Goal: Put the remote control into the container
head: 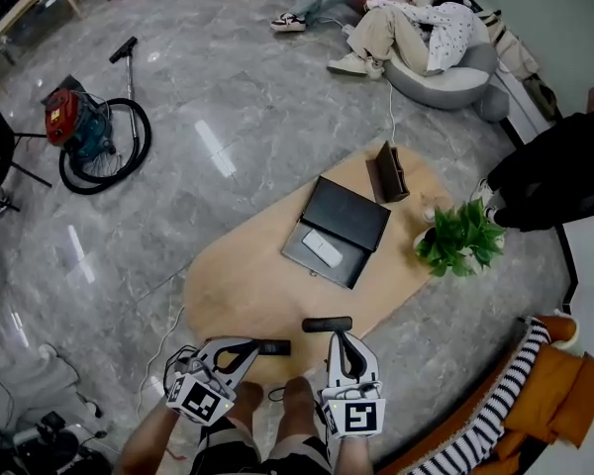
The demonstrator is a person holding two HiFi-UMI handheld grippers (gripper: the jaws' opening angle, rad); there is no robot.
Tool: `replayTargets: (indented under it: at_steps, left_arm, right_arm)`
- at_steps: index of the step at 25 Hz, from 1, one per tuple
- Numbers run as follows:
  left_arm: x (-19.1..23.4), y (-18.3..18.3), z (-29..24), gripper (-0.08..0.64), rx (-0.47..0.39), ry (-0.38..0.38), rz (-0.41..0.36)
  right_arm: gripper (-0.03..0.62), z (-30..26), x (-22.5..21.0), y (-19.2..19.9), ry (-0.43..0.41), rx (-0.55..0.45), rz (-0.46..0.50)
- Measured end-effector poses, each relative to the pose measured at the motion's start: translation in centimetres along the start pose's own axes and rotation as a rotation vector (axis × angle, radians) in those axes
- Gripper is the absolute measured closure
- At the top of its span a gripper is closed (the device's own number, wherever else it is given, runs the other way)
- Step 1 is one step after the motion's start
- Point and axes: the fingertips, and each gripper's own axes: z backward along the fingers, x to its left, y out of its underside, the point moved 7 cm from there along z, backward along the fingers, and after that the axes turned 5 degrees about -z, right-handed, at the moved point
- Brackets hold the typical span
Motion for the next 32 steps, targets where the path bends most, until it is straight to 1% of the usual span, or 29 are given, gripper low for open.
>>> replayTargets:
  at_steps: [5, 7, 10, 12, 14, 15, 17, 20, 22, 25, 28, 32]
  left_arm:
    - [-2.8, 3.8, -2.0, 0.549, 0.084, 0.178, -0.046]
    - [-3.6, 5.5, -2.4, 0.532, 0.119, 0.24, -0.061]
    - [-4.4, 8.0, -3.1, 0.509, 0.183, 0.298, -0.095]
    - [-4.9, 9.8, -3.7, 0.486, 0.233, 0.341, -0.132]
    - [-5.5, 11.7, -4.5, 0.446, 0.282, 0.391, -0.176]
    - [-5.8, 12.7, -5.0, 0.437, 0.305, 0.412, -0.195]
    - [-6.2, 14.6, -5.8, 0.403, 0.348, 0.446, -0.227]
    - [-6.6, 17.0, -6.8, 0.37, 0.402, 0.471, -0.278]
    - [-6.9, 18.3, -7.4, 0.342, 0.432, 0.47, -0.331]
    - [-7.2, 20.1, -8.2, 0.333, 0.464, 0.459, -0.39]
    - [-7.2, 21.6, -8.8, 0.333, 0.494, 0.46, -0.407]
    - [-7.6, 23.2, -9.5, 0.333, 0.538, 0.478, -0.411]
  right_arm:
    - [0.581, 1.9, -1.0, 2.5, 0.061, 0.016, -0.029]
    - [0.581, 2.6, -1.3, 3.4, 0.083, 0.014, -0.037]
    - [0.581, 3.6, -1.8, 4.6, 0.115, 0.016, -0.052]
    - [0.581, 4.0, -2.1, 5.2, 0.138, 0.016, -0.068]
    - [0.581, 4.4, -2.5, 5.9, 0.16, 0.019, -0.072]
    - [0.581, 4.5, -2.6, 6.3, 0.169, 0.02, -0.074]
    - [0.581, 4.9, -2.9, 7.0, 0.184, 0.025, -0.08]
    - [0.581, 5.3, -3.2, 8.1, 0.201, 0.033, -0.091]
    - [0.581, 5.7, -3.5, 8.7, 0.214, 0.038, -0.096]
    - [0.581, 6.1, -4.0, 9.6, 0.233, 0.043, -0.099]
    - [0.581, 6.2, -4.4, 10.5, 0.242, 0.05, -0.1]
    - [0.581, 6.6, -4.9, 11.6, 0.253, 0.06, -0.113]
